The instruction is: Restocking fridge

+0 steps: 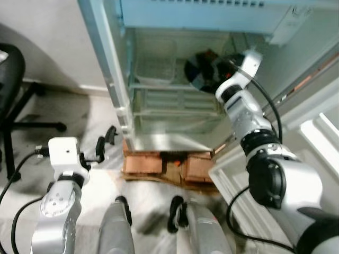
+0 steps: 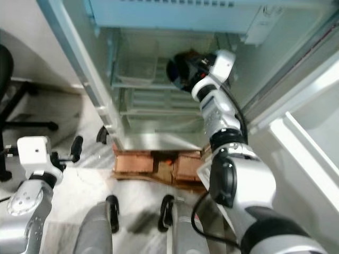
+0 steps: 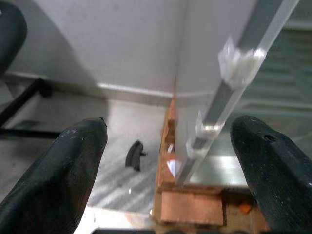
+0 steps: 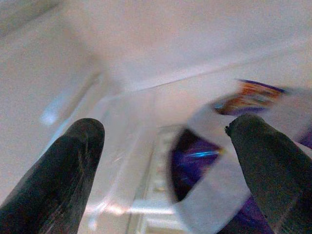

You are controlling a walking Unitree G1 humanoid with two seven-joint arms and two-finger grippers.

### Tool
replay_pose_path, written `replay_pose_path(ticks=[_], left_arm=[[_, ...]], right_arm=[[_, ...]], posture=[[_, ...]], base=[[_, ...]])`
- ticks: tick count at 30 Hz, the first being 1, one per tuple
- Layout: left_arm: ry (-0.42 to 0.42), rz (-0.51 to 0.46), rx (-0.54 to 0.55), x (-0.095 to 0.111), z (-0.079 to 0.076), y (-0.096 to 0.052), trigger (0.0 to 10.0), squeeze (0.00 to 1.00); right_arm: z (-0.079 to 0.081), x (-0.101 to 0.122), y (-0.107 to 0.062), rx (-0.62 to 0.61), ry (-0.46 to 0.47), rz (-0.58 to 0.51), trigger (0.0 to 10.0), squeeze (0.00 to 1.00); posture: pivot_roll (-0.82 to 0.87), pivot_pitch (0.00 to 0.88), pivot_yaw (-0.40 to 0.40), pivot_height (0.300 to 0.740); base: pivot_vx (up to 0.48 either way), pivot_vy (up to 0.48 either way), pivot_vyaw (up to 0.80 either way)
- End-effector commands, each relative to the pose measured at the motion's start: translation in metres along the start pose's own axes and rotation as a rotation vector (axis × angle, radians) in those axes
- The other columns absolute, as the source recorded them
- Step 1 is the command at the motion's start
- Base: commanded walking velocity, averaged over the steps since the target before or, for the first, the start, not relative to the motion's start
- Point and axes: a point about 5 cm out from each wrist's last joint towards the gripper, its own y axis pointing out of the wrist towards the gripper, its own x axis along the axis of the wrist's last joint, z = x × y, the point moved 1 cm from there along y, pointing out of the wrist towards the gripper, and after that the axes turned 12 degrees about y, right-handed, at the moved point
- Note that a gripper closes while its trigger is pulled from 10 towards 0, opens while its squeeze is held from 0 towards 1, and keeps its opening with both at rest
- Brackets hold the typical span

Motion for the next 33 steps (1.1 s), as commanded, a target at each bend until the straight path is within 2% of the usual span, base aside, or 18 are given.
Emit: replay_pose_path(ticks=[1, 3, 5, 6, 7, 8, 9, 11, 12, 14, 15, 17, 19, 22, 23, 25, 30, 33], left_arm=[[0.005, 0.029, -0.015, -0.008, -0.004, 0.001, 10.0, 0.0], [0.008, 0.025, -0.032, -0.008, -0.009, 0.005, 10.0, 0.0], [0.007, 0.025, -0.036, -0.008, -0.011, 0.007, 10.0, 0.0], [0.009, 0.025, -0.043, -0.009, -0.012, 0.008, 10.0, 0.0], [0.005, 0.029, -0.053, -0.009, -0.014, 0.009, 10.0, 0.0], [0.002, 0.032, -0.062, -0.01, -0.016, 0.01, 10.0, 0.0], [0.003, 0.033, -0.074, -0.01, -0.018, 0.011, 10.0, 0.0], [0.022, 0.029, -0.098, -0.011, -0.022, 0.012, 10.0, 0.0], [0.032, 0.027, -0.112, -0.011, -0.025, 0.015, 10.0, 0.0], [0.031, 0.027, -0.114, -0.012, -0.026, 0.016, 10.0, 0.0], [0.028, 0.024, -0.114, -0.013, -0.029, 0.018, 10.0, 0.0], [0.026, 0.02, -0.115, -0.012, -0.031, 0.019, 10.0, 0.0], [0.021, 0.012, -0.113, -0.012, -0.034, 0.021, 10.0, 0.0], [0.016, 0.007, -0.093, -0.011, -0.033, 0.024, 10.0, 0.0], [0.015, 0.006, -0.083, -0.011, -0.032, 0.026, 10.0, 0.0], [0.025, 0.008, -0.08, -0.012, -0.031, 0.027, 10.0, 0.0], [0.053, -0.01, -0.093, -0.009, -0.03, 0.03, 10.0, 0.0], [0.063, -0.003, -0.097, -0.014, -0.029, 0.031, 10.0, 0.0]], right_arm=[[-0.001, -0.009, -0.008, 0.042, -0.12, 0.017, 10.0, 1.0], [-0.002, -0.006, -0.013, 0.052, -0.188, -0.01, 10.0, 0.95], [-0.001, -0.005, -0.015, 0.062, -0.198, -0.017, 10.0, 0.95], [0.0, -0.002, -0.017, 0.078, -0.217, -0.029, 10.0, 0.87], [0.0, -0.001, -0.019, 0.086, -0.233, -0.036, 10.0, 0.66], [0.001, -0.001, -0.023, 0.096, -0.253, -0.038, 10.0, 0.38], [0.001, -0.003, -0.027, 0.104, -0.276, -0.037, 10.0, 0.0], [0.0, -0.008, -0.036, 0.115, -0.313, -0.026, 10.0, 0.0], [-0.001, -0.016, -0.048, 0.117, -0.33, -0.007, 10.0, 0.0], [-0.002, -0.02, -0.052, 0.116, -0.339, 0.0, 10.0, 0.0], [-0.008, -0.032, -0.069, 0.084, -0.353, 0.021, 10.0, 0.0], [-0.012, -0.037, -0.077, 0.056, -0.344, 0.024, 10.0, 0.0], [-0.019, -0.048, -0.097, -0.033, -0.315, 0.01, 10.0, 0.0], [-0.019, -0.057, -0.112, -0.102, -0.319, -0.01, 10.0, 0.0], [-0.02, -0.061, -0.116, -0.16, -0.27, -0.02, 10.0, 0.0], [-0.019, -0.066, -0.117, -0.2, -0.229, -0.029, 10.0, 0.0], [-0.007, -0.072, -0.12, -0.181, -0.256, -0.011, 10.0, 0.0], [-0.014, -0.077, -0.132, -0.207, -0.237, 0.029, 10.0, 0.0]], posture=[[0.11, 0.144, -0.067, 0.74], [0.1, 0.123, -0.05, 0.74], [0.09, 0.119, -0.047, 0.74], [0.09, 0.106, -0.034, 0.74], [0.08, 0.095, -0.023, 0.74], [0.07, 0.091, -0.02, 0.74], [0.07, 0.081, -0.012, 0.74], [0.06, 0.069, -0.005, 0.74], [0.05, 0.054, -0.001, 0.74], [0.04, 0.048, 0.0, 0.74], [0.03, 0.018, -0.012, 0.74], [0.03, 0.018, -0.012, 0.74], [0.04, 0.0, -0.014, 0.74], [0.04, 0.0, -0.009, 0.74], [0.03, 0.0, 0.011, 0.74], [0.03, 0.0, 0.024, 0.74], [0.01, 0.001, 0.03, 0.74], [0.0, 0.005, 0.02, 0.74]], base=[[0.0, 0.0, 0.0], [0.0, 0.0, 0.0], [0.0, 0.0, 0.0], [0.0, 0.0, 0.0], [0.0, 0.0, 0.0], [0.0, 0.0, 0.0], [-0.259, 0.0, 0.0], [-0.3, 0.0, 0.0], [-0.416, 0.0, 0.0], [-0.416, 0.0, 0.0], [-0.446, 0.0, 0.0], [-0.446, 0.0, 0.0], [-0.446, 0.0, 0.0], [-0.446, 0.0, 0.0], [-0.45, 0.0, 0.0], [-0.448, 0.0, 0.0], [-0.429, 0.0, 0.0], [-0.409, 0.0, 0.0]])
